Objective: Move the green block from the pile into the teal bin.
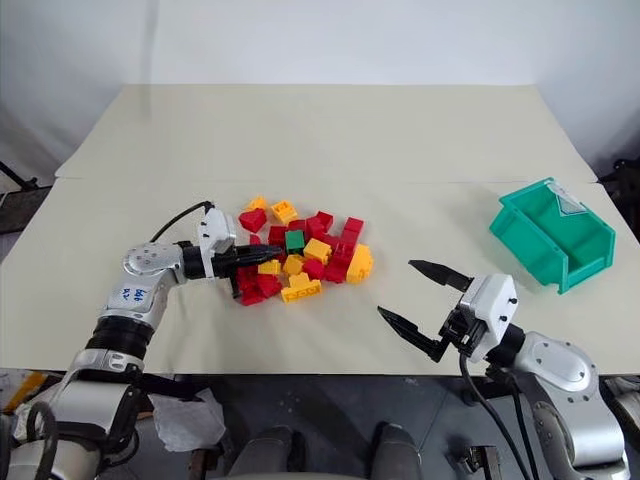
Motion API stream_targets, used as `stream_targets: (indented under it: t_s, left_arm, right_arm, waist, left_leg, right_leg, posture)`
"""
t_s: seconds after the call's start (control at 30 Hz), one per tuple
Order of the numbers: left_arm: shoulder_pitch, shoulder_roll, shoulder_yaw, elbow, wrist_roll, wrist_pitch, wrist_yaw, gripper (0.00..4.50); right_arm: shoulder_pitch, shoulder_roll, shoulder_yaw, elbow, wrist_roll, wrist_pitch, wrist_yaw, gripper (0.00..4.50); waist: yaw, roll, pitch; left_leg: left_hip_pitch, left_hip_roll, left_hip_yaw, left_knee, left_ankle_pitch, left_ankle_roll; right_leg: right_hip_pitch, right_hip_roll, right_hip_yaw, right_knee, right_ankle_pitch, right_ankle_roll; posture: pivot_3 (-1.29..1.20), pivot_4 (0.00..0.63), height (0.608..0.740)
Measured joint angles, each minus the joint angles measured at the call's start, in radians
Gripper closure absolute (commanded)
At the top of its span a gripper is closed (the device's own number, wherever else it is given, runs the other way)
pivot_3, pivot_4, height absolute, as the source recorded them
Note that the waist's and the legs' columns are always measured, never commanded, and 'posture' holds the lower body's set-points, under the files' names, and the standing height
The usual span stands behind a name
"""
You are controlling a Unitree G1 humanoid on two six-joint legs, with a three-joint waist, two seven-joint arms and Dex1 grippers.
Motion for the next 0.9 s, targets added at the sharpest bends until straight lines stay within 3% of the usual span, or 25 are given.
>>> stream_targets:
  t_s: [0.23, 0.53, 0.73, 0.9]
  left_arm:
    - [0.023, -0.012, -0.058, -0.094, -0.006, 0.080, -0.051, 4.48]
    - [0.044, 0.148, 0.172, -0.091, -0.127, 0.136, -0.037, 4.48]
    - [0.259, 0.302, 0.363, -0.097, -0.180, 0.161, -0.017, 2.69]
    - [0.345, 0.300, 0.403, -0.148, -0.192, 0.168, 0.027, 1.09]
  right_arm:
    - [0.034, 0.016, 0.000, -0.005, -0.002, -0.018, -0.014, 0.00]
    - [0.055, 0.023, -0.001, -0.013, -0.002, -0.045, -0.012, 0.00]
    - [-0.036, 0.003, 0.002, 0.045, -0.003, -0.058, 0.017, 0.00]
    - [-0.081, -0.001, 0.006, 0.080, -0.003, -0.058, 0.044, 0.00]
  waist:
    - [-0.002, 0.000, 0.000]
    - [-0.011, 0.000, 0.000]
    - [-0.030, 0.000, 0.000]
    - [-0.002, 0.000, 0.000]
  left_leg:
    - [0.000, 0.000, 0.000, 0.001, 0.000, 0.000]
    - [0.000, 0.001, 0.000, 0.001, 0.000, 0.000]
    - [0.001, 0.002, -0.001, -0.001, -0.001, 0.000]
    - [0.000, 0.001, -0.002, 0.001, -0.001, 0.000]
  right_leg:
    - [0.000, 0.000, 0.000, 0.000, 0.000, 0.000]
    - [-0.001, 0.000, 0.000, 0.002, 0.000, 0.000]
    - [-0.002, 0.001, 0.000, 0.002, 0.000, 0.000]
    - [-0.001, 0.000, 0.000, 0.002, 0.000, 0.000]
  posture:
    - [0.00, 0.150, 0.740]
    - [0.00, 0.150, 0.740]
    - [0.00, 0.150, 0.740]
    - [0.00, 0.150, 0.740]
